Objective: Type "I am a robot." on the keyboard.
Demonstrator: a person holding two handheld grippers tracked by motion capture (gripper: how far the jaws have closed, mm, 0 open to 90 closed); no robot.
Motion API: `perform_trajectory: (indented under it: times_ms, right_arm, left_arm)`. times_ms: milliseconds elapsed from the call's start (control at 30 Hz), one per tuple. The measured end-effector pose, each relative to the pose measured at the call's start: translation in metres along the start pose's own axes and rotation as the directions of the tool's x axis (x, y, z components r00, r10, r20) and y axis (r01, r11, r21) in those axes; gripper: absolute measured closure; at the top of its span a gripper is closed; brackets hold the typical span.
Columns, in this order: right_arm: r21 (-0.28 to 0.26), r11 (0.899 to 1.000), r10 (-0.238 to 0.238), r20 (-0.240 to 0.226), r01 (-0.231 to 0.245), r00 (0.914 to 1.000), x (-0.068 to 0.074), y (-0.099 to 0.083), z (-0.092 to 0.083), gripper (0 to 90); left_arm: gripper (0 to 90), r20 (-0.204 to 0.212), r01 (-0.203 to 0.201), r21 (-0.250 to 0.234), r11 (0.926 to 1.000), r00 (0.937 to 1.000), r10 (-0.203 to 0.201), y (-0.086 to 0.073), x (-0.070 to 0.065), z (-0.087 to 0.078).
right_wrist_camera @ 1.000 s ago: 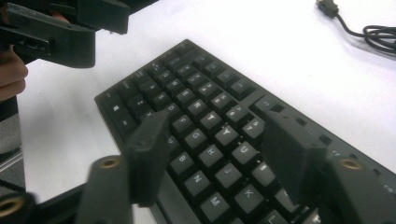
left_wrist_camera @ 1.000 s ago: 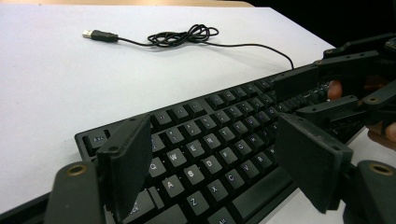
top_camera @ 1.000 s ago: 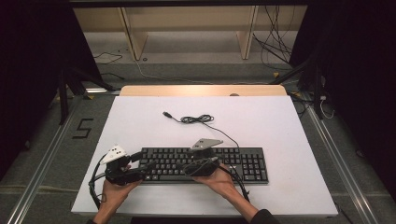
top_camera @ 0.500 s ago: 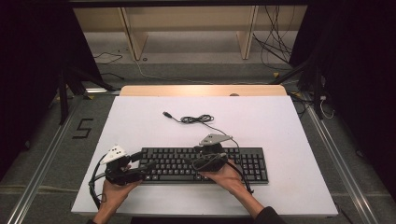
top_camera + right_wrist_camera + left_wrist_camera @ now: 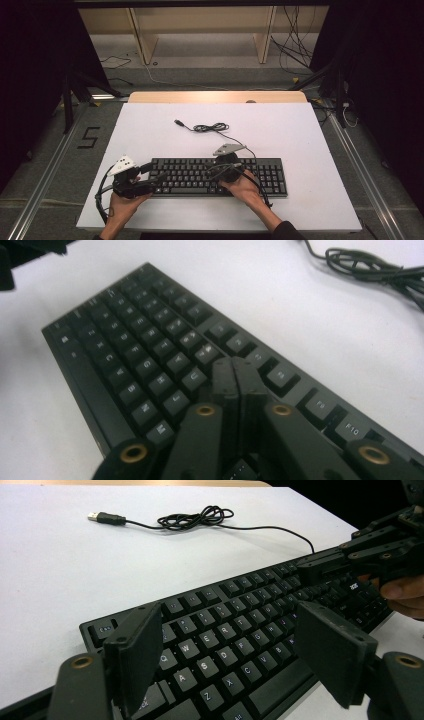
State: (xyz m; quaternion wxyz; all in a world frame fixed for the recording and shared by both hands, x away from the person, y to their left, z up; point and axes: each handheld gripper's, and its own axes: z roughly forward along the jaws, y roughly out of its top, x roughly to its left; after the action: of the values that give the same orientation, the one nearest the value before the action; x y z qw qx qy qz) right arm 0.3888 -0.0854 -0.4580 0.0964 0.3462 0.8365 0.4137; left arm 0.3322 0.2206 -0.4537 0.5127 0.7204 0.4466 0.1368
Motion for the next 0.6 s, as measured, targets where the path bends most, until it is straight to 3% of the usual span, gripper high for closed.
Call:
perform_trajectory:
  times_ms: [600]
  right_arm:
    - [0.09, 0.996, -0.019, 0.032, 0.016, 0.9993, 0.0, -0.008, 0.016, 90.0]
  left_arm:
    - [27.3, 0.001, 0.002, 0.0, 1.0, 1.0, -0.002, 0.0, 0.0, 0.0]
